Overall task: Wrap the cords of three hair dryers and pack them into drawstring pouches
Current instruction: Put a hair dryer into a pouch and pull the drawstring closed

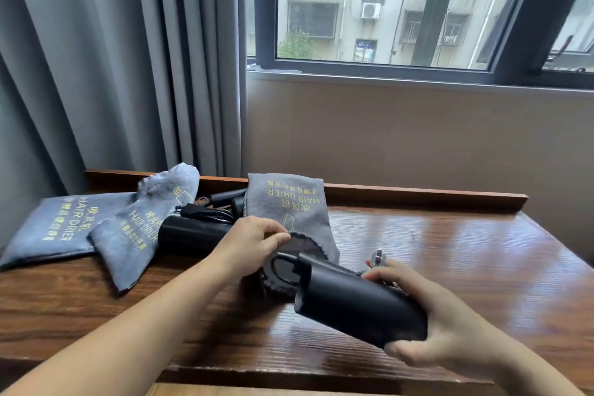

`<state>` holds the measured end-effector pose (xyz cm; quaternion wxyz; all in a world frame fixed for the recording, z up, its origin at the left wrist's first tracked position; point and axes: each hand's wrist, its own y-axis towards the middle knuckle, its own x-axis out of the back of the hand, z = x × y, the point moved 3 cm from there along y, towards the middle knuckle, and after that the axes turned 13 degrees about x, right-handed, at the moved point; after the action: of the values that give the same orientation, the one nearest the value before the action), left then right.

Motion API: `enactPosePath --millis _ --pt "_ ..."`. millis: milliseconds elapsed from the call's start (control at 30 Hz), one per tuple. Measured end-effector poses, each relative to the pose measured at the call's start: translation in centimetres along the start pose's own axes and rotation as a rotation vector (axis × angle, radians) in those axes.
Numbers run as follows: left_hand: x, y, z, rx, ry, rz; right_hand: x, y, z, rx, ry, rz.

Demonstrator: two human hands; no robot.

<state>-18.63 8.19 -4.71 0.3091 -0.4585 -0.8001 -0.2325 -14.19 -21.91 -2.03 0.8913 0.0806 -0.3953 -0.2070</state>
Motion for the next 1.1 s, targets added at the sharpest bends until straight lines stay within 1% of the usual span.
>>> enactPosePath --millis 100,200,267,367,433,500,600,667,733,833,1000,1100 --pt "0.2 -0.6 -1.1 -0.051 -0.025 -0.045 -0.3 0.2 -0.4 -0.015 -0.108 -0.068" --pt "-0.4 -1.7 -2.5 -0.117 0.007 -0.073 -1.3 0.3 -1.6 -0.094 -0.271 -0.142" --pt "-1.0 -2.4 -3.7 -0.168 0.03 -0.112 -2.5 0.5 -2.0 -0.129 -0.389 -0.153" --pt "-1.7 -2.8 -5.3 -0.21 0.056 -0.161 -4.2 1.3 -1.8 -0.101 -0.522 -0.137" --pt "-2.0 -2.9 -6.1 -0.232 0.066 -0.165 -4.8 1.7 -1.9 -0.135 -0.551 -0.146" --pt "-2.4 -3.1 -6.5 -0.249 0.074 -0.165 -5.1 2.1 -2.3 -0.191 -0.542 -0.204" --pt "-2.8 -3.5 -6.8 -0.22 0.078 -0.161 -5.2 2.5 -2.5 -0.256 -0.575 -0.278" --pt "-2.8 -3.3 -7.1 -0.18 0.058 -0.159 -5.5 2.6 -2.7 -0.215 -0.664 -0.247" --pt "-2.6 -2.6 -7.6 -0.15 0.039 -0.174 -6.0 2.8 -2.4 -0.151 -0.717 -0.18" --pt "-2.5 -1.7 -8.8 -0.153 0.008 -0.182 -6.6 3.3 -1.8 -0.111 -0.8 -0.087" --pt "-3.0 -2.1 -9.8 -0.274 -0.004 -0.161 -6.3 3.9 -1.9 -0.047 -0.837 -0.024" --pt "-2.8 -2.6 -9.4 -0.364 -0.033 -0.105 -5.4 4.0 -2.9 -0.039 -0.751 -0.083"
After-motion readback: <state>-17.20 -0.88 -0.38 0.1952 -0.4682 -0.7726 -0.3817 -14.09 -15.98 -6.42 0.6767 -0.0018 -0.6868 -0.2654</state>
